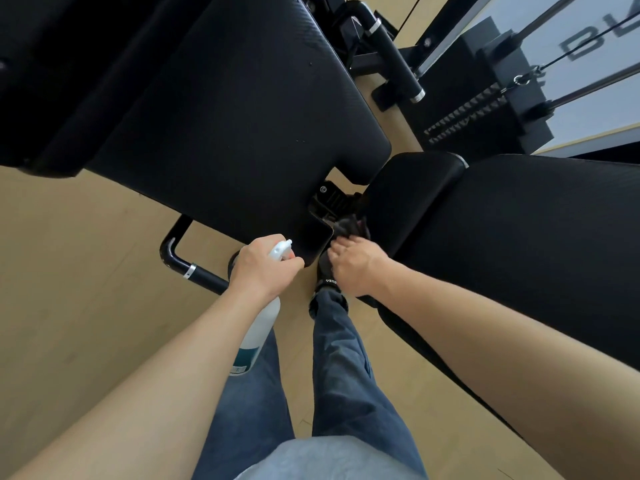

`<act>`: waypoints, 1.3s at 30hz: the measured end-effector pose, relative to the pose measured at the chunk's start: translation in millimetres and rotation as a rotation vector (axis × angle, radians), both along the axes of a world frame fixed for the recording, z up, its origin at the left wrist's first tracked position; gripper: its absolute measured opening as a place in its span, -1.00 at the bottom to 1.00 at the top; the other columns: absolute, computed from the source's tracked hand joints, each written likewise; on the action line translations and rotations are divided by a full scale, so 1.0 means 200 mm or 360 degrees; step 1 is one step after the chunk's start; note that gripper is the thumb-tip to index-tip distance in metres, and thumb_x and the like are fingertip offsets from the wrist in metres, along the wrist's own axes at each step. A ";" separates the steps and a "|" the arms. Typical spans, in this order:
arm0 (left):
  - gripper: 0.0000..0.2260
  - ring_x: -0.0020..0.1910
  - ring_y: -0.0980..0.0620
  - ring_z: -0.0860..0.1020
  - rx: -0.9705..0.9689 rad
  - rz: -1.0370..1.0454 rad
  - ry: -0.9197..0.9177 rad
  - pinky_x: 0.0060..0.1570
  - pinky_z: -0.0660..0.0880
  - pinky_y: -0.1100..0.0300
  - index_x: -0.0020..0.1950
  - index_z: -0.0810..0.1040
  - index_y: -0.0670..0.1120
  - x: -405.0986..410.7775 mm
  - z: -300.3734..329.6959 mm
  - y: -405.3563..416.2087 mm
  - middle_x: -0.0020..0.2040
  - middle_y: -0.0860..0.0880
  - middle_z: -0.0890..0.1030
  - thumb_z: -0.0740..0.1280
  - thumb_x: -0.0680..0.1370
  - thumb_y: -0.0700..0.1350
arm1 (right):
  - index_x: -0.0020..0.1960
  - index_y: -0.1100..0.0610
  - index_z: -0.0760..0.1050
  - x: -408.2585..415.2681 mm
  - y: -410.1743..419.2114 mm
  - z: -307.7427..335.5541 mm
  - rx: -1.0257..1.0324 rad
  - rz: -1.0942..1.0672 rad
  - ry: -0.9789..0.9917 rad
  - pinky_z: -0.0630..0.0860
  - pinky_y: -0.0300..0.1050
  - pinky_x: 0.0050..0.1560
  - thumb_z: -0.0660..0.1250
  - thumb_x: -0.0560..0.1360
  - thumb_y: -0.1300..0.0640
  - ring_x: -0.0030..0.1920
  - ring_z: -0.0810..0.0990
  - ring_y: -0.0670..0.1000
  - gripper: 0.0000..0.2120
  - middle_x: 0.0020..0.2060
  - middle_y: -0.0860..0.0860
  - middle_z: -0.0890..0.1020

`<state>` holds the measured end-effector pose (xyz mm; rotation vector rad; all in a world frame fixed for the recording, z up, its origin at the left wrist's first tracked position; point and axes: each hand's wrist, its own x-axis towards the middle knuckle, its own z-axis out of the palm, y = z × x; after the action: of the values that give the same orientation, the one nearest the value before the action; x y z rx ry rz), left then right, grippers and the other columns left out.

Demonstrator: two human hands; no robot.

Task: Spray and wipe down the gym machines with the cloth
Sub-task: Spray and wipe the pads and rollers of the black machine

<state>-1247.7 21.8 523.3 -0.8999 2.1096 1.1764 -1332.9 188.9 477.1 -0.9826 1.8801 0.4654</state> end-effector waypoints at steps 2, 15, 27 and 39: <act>-0.85 -0.20 -0.14 0.64 0.0015 0.0022 0.0001 -0.10 0.66 -0.12 -0.23 0.53 -0.05 -0.01 0.00 -0.02 -0.24 -0.09 0.62 0.43 0.50 -0.07 | 0.54 0.15 0.33 0.03 0.01 -0.01 -0.0116 0.0048 -0.0099 0.04 0.03 0.58 0.13 0.69 0.05 0.58 0.19 0.11 -0.55 0.56 0.11 0.31; -0.88 -0.17 -0.12 0.63 -0.0008 0.0130 0.0002 -0.14 0.55 0.02 -0.14 0.61 -0.13 -0.27 -0.13 -0.02 -0.30 -0.06 0.60 0.43 0.53 -0.10 | 0.50 -0.02 0.40 -0.38 -0.06 -0.29 0.0076 0.0338 -0.0134 0.13 0.08 0.56 -0.04 0.71 -0.08 0.56 0.25 0.03 -0.55 0.52 -0.06 0.37; -0.89 -0.19 -0.16 0.63 0.0077 0.0138 0.0018 -0.17 0.61 -0.09 -0.16 0.61 -0.14 -0.39 -0.09 0.21 -0.28 -0.08 0.62 0.46 0.49 -0.11 | 0.46 0.10 0.43 -1.11 0.21 0.00 0.0303 0.0103 0.0298 0.44 0.10 0.36 0.08 0.71 0.03 0.37 0.48 0.18 -0.62 0.39 0.09 0.50; -0.88 -0.26 -0.08 0.61 0.0179 0.0000 0.0065 -0.10 0.62 -0.04 -0.11 0.62 -0.15 -0.38 0.20 0.19 -0.24 -0.11 0.64 0.45 0.51 -0.11 | 0.48 0.15 0.34 -0.76 0.28 0.44 0.0492 0.0066 0.0809 0.35 0.13 0.41 0.06 0.69 0.13 0.38 0.49 0.20 -0.62 0.39 0.13 0.51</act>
<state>-1324.0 60.0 563.9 -0.8317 2.0522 1.3098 -1484.9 244.2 565.4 -0.7383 2.1432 1.0762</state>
